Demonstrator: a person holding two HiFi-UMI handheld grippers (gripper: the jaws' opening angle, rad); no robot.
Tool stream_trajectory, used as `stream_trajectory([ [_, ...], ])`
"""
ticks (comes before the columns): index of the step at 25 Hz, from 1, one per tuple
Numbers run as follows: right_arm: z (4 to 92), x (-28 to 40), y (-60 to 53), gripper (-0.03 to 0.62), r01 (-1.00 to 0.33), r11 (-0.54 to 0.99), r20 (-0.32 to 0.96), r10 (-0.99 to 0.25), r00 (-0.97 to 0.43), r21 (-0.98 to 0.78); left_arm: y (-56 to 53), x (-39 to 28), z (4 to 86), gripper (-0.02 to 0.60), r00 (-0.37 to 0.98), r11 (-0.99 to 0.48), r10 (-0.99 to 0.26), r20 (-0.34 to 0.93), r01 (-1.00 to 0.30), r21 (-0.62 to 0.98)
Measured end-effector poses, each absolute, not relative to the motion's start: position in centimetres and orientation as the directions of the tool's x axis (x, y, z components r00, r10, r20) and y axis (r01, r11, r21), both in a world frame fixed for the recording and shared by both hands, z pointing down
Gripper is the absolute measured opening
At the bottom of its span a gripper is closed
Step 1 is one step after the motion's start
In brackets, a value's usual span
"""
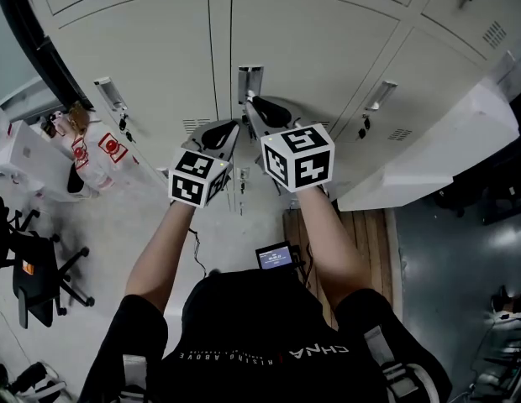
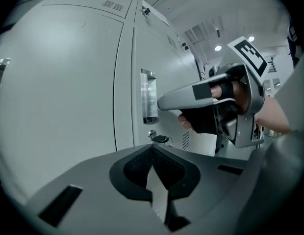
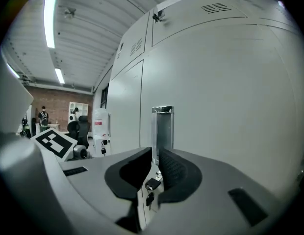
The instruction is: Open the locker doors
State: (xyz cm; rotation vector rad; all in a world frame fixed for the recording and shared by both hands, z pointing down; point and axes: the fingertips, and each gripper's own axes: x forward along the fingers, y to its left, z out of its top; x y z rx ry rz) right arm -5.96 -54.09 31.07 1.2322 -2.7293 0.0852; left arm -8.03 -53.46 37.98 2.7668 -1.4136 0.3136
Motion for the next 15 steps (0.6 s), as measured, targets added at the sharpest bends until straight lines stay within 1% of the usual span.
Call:
stream_trajectory([
  [2,30.5,-6.6,-54.4,0.04,-0.751,0.661,0.147,-0.744,-0.652,0.012,-53.4,-8.0,38.3,0.02,0.576,-0.596,-0.795,0.193,-0.8,-0.07],
  [3,30.3,-6.8,-54.4,0.051,-0.75,0.662,0.143,-0.743,-0.654,0.01,-53.3,-7.9,38.4,0.02,0.579,-0.6,-0.792,0.196,-0.797,-0.072],
  [4,30.1,-7.1,-54.4,0.105,-0.748,0.664,0.14,-0.741,-0.657,0.008,-53.2,-7.9,38.5,0.02,0.581,-0.603,-0.789,0.198,-0.794,-0.077],
  [5,30.0,-7.3,-54.4,0.127,-0.746,0.666,0.138,-0.739,-0.659,0.007,-53.1,-7.9,38.5,0.02,0.583,-0.606,-0.788,0.2,-0.791,-0.084],
  [9,29.7,-7.9,-54.8,0.127,-0.756,0.654,0.137,-0.751,-0.646,0.016,-53.0,-8.2,38.5,0.02,0.584,-0.61,-0.786,0.201,-0.786,-0.103],
  [15,29.9,-8.7,-55.5,0.126,-0.808,0.587,0.139,-0.804,-0.578,0.04,-52.8,-8.7,38.5,0.02,0.59,-0.614,-0.783,0.197,-0.784,-0.094],
])
